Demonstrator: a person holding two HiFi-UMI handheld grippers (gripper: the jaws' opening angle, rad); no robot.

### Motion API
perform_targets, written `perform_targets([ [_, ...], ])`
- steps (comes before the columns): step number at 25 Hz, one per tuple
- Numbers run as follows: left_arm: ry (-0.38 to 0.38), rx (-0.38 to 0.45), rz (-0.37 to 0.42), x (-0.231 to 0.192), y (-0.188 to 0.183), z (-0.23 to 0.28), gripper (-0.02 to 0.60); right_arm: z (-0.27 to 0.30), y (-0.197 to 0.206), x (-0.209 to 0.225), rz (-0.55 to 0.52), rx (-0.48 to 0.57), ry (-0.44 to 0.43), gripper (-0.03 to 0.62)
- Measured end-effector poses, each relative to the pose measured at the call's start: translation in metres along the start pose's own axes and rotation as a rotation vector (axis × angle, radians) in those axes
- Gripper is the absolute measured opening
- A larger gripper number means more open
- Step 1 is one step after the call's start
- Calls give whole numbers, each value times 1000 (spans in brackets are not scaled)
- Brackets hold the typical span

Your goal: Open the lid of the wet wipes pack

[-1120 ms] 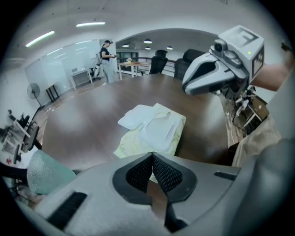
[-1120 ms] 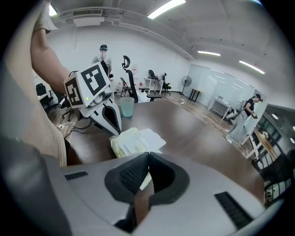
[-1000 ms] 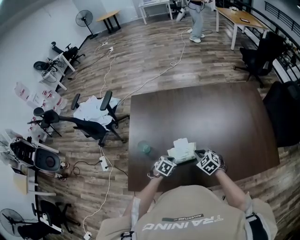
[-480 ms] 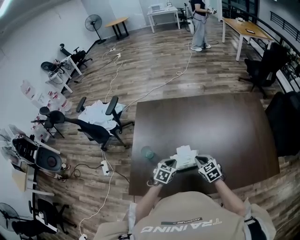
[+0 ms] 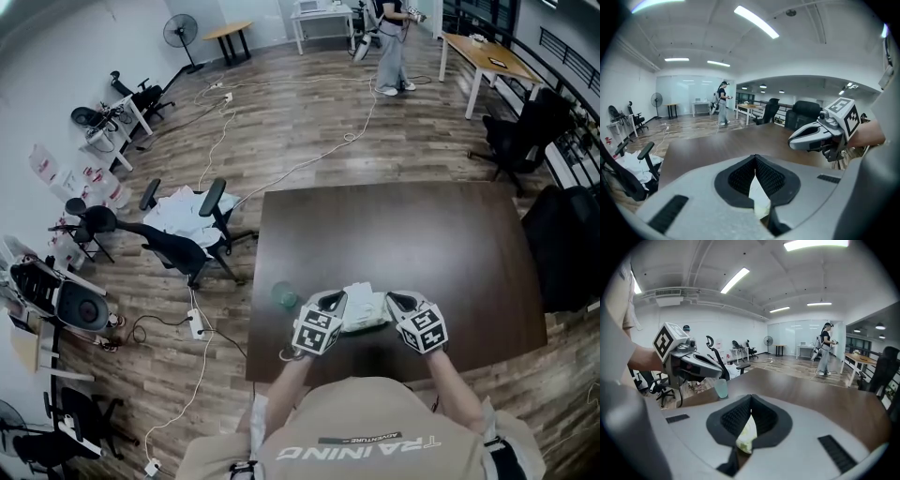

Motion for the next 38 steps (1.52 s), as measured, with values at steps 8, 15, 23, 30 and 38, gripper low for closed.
perform_targets([
  [8, 33, 145, -16, 9, -63, -16, 9, -8, -61, 9, -92, 85, 14, 14],
  [15, 79, 266, 6, 27, -112, -36, 9, -22, -104, 20, -113, 174, 42, 14],
  [23, 82, 314, 35, 34, -132, -50, 9, -39, -131, 30, -138, 228, 73, 14],
  [30, 117, 414, 68, 56, -154, -77, 9, -60, -157, 24, -154, 303, 71, 14],
  [38, 103, 500, 105, 59, -185, -99, 9, -71, -181, 24, -147, 378, 81, 14],
])
Point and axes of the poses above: the fingertips, and each gripper's own axes: z forward along the fingers, x to its right, y out of its underside, the point moved 1 cm from there along -z, backward along the fingers, and after that the axes turned 11 degrees about -z, right-handed, at the moved point
